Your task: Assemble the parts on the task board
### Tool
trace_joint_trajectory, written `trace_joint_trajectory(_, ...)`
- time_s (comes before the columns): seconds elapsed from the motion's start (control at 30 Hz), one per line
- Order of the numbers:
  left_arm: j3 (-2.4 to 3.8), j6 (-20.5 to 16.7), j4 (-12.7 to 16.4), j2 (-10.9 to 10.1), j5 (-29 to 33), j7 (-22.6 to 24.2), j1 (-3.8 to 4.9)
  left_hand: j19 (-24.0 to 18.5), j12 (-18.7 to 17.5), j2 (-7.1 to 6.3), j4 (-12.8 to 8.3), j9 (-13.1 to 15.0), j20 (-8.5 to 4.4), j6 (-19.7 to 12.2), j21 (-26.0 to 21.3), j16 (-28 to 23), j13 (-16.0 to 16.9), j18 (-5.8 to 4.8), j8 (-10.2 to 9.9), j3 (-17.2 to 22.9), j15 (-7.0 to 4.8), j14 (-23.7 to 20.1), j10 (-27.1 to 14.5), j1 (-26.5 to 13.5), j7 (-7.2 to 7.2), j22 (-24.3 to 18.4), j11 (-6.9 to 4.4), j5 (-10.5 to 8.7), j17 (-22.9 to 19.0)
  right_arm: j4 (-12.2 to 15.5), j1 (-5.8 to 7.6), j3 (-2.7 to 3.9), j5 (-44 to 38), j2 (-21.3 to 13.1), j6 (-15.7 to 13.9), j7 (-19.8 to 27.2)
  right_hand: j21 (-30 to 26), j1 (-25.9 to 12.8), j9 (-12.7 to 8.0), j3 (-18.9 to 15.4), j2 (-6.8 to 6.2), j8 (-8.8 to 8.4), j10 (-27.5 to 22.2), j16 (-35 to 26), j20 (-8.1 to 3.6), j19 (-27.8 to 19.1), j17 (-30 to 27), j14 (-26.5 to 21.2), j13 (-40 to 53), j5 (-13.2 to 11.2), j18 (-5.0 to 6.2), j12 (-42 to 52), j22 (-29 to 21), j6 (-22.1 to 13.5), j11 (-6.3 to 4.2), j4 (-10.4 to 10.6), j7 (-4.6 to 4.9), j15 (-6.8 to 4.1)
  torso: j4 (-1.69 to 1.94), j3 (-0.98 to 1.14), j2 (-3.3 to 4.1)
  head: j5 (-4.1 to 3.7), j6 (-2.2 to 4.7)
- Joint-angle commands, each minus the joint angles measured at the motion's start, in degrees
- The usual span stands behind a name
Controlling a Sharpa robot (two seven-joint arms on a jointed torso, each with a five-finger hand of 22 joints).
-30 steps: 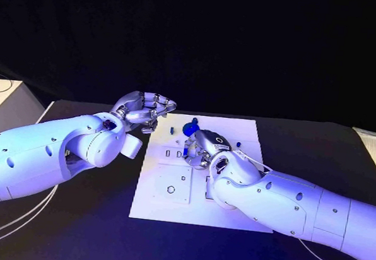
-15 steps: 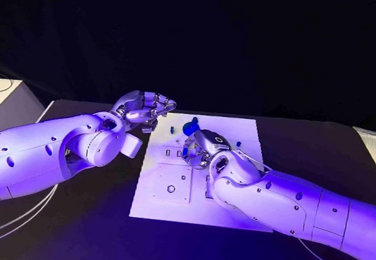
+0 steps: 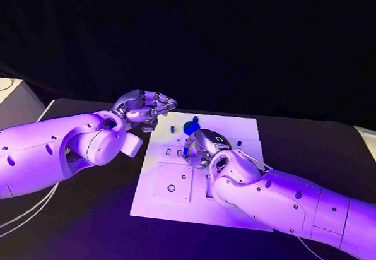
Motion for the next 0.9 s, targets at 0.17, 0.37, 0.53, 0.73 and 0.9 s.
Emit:
trace_joint_trajectory(0.17,0.03,0.8,0.1,0.0,-0.1,0.4,0.01,0.4,-0.3,-0.28,0.2,0.1,0.18,-0.3,0.3,0.2,-0.1,-0.85,0.3,0.3,-0.3,2.9,-0.1,-0.3,-0.11,0.1,-0.21,0.16,8.1,-0.1,-0.06,-0.06,-0.2,0.1,1.4,0.8,-0.2,-0.6,-0.3,-0.2,-0.27,-0.39,5.3,0.2,0.64,3.2,15.1,6.0,14.4,-0.3,-0.6,-0.3,8.1,-1.1,0.64,-0.2,0.33,0.51,-0.07,0.05,-0.01,0.0,-0.09)
trace_joint_trajectory(0.37,0.03,0.8,0.2,0.0,-0.1,0.4,0.01,0.4,-0.3,-0.28,0.2,0.1,0.18,-0.3,0.3,0.2,-0.1,-0.85,0.3,0.3,-0.3,2.9,-0.1,-0.3,-0.11,0.1,-0.21,0.16,8.1,-0.1,-0.06,-0.09,0.1,0.0,1.4,1.2,-0.3,-0.9,-0.5,-0.4,-0.61,-0.78,4.8,0.2,0.9,3.2,15.1,6.0,14.0,-0.4,-0.58,-0.8,8.0,-2.1,0.92,-0.2,0.66,0.81,-0.05,0.03,0.0,-0.1,-0.1)
trace_joint_trajectory(0.53,0.03,0.9,0.1,0.0,-0.1,0.4,0.01,0.4,-0.3,-0.28,0.2,0.1,0.18,-0.3,0.3,0.2,-0.1,-0.85,0.3,0.3,-0.3,2.9,-0.1,-0.3,-0.11,0.1,-0.21,0.16,8.1,-0.1,-0.07,-0.1,0.2,0.0,0.8,1.5,-0.3,-1.3,-0.8,-0.7,-0.83,-1.28,4.1,0.2,1.26,3.2,15.1,6.0,13.4,-0.9,-0.59,-1.5,8.0,-3.2,1.32,-0.1,1.09,1.21,-0.05,0.05,-0.01,-0.15,-0.09)
trace_joint_trajectory(0.73,0.03,0.9,0.1,0.0,-0.1,0.3,0.01,0.4,-0.3,-0.28,0.2,0.1,0.18,-0.3,0.3,0.2,-0.1,-0.85,0.3,0.3,-0.3,2.9,-0.1,-0.3,-0.11,0.1,-0.21,0.16,8.1,0.0,-0.07,-0.11,0.5,-0.1,-0.6,2.1,-0.3,-2.0,-1.2,-2.8,-1.16,-1.87,2.5,0.2,1.78,3.1,15.1,6.0,11.9,-5.0,-0.58,-3.0,8.1,-4.9,1.78,0.6,1.51,1.68,-0.03,0.04,0.0,-0.17,-0.07)
trace_joint_trajectory(0.9,0.03,1.1,0.0,0.0,-0.3,-0.1,0.01,0.5,-0.4,-0.41,0.2,0.1,0.19,-0.3,0.4,0.3,-0.2,-0.86,0.3,0.3,-0.29,3.0,0.0,-0.4,-0.09,0.1,-0.2,0.16,8.3,0.5,-0.07,-0.11,0.6,-0.3,-2.0,2.7,-0.3,-0.5,-1.7,-11.5,-0.23,-2.74,1.0,0.2,2.3,3.2,15.1,6.0,10.6,-9.3,-0.58,-4.4,8.3,-7.0,2.34,3.7,2.12,2.28,-0.03,0.05,-0.01,-0.18,-0.08)
